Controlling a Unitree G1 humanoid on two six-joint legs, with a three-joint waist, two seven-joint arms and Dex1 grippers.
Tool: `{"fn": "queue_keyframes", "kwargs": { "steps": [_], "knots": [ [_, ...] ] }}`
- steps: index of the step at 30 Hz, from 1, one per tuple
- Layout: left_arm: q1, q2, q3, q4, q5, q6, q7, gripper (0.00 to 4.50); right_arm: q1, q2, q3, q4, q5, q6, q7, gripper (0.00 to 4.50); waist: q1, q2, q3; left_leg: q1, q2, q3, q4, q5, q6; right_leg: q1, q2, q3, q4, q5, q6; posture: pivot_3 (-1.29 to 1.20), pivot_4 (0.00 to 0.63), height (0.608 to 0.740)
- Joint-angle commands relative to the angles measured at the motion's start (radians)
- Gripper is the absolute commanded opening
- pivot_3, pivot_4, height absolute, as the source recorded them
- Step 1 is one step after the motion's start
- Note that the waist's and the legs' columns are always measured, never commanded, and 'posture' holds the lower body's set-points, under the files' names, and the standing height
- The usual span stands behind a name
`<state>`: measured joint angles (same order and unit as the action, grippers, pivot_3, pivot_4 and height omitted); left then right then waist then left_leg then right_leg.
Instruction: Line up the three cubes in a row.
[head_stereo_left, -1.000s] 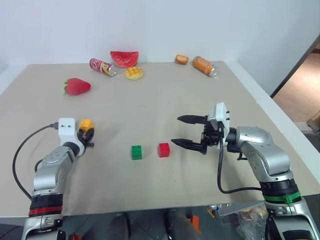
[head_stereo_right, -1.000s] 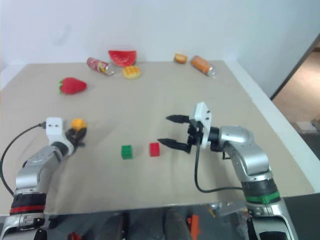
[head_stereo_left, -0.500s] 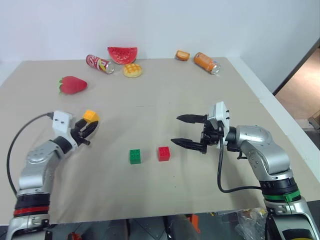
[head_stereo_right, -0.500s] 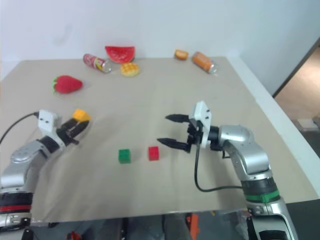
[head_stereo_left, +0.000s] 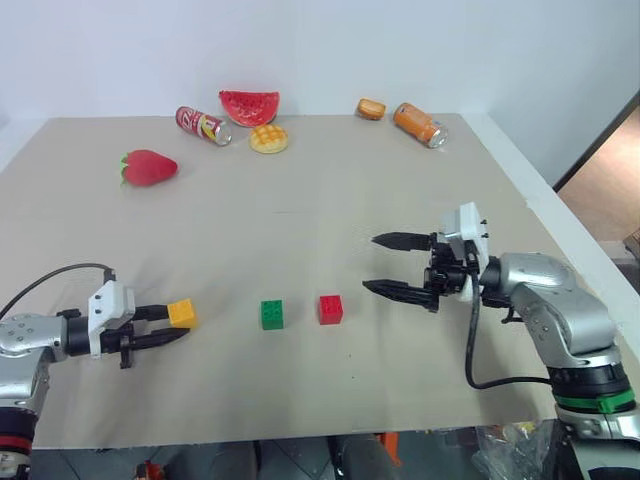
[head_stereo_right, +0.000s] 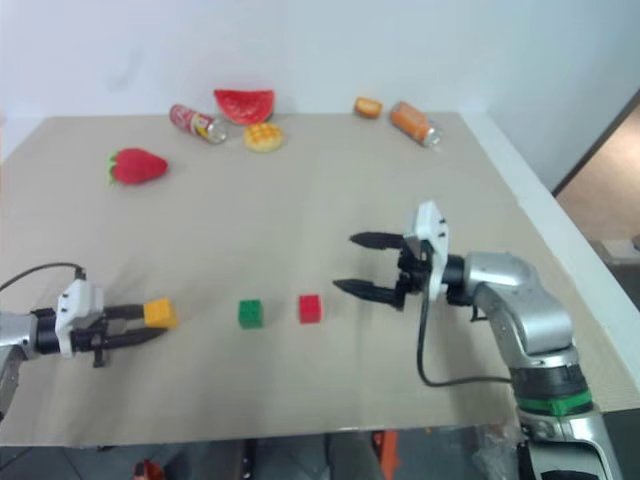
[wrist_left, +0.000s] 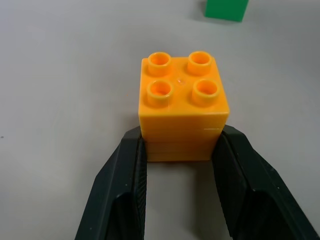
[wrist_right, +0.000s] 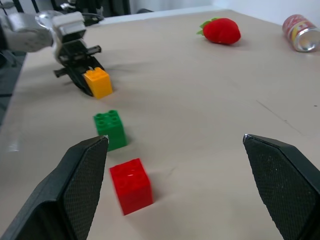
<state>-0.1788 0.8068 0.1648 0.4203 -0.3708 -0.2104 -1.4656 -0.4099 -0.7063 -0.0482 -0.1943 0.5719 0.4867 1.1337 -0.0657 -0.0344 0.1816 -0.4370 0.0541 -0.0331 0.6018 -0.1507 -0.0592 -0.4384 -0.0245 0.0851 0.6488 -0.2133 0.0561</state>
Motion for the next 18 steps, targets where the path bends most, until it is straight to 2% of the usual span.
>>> {"fn": "queue_keyframes", "kwargs": {
  "steps": [1,10,18],
  "knots": [
    [-0.046,0.009,-0.014,0.069,0.013,-0.047,-0.05,1.27,0.011,-0.029,-0.032,-0.033,0.016,0.005,0.004,4.5,0.001,0.0,0.0,0.0,0.0,0.0,0.0,0.0,0.0,0.0,0.0,0.0,0.0,0.0,0.0,0.0,0.15,0.74],
    [-0.149,-0.082,-0.096,0.108,0.028,-0.069,-0.095,1.27,0.014,-0.016,-0.001,-0.044,0.011,0.006,-0.017,4.5,0.021,0.0,0.0,0.0,0.001,0.001,0.002,0.001,0.001,0.001,0.0,0.0,0.0,0.003,0.001,0.0,0.15,0.74],
    [-0.206,-0.091,-0.131,0.172,0.047,-0.1,-0.133,1.27,0.019,-0.01,0.007,-0.058,0.017,0.009,-0.027,4.5,0.024,0.0,0.0,0.0,0.0,0.001,0.003,0.001,0.001,0.001,0.001,0.0,0.0,0.003,0.002,0.0,0.15,0.74]
  ]
}}
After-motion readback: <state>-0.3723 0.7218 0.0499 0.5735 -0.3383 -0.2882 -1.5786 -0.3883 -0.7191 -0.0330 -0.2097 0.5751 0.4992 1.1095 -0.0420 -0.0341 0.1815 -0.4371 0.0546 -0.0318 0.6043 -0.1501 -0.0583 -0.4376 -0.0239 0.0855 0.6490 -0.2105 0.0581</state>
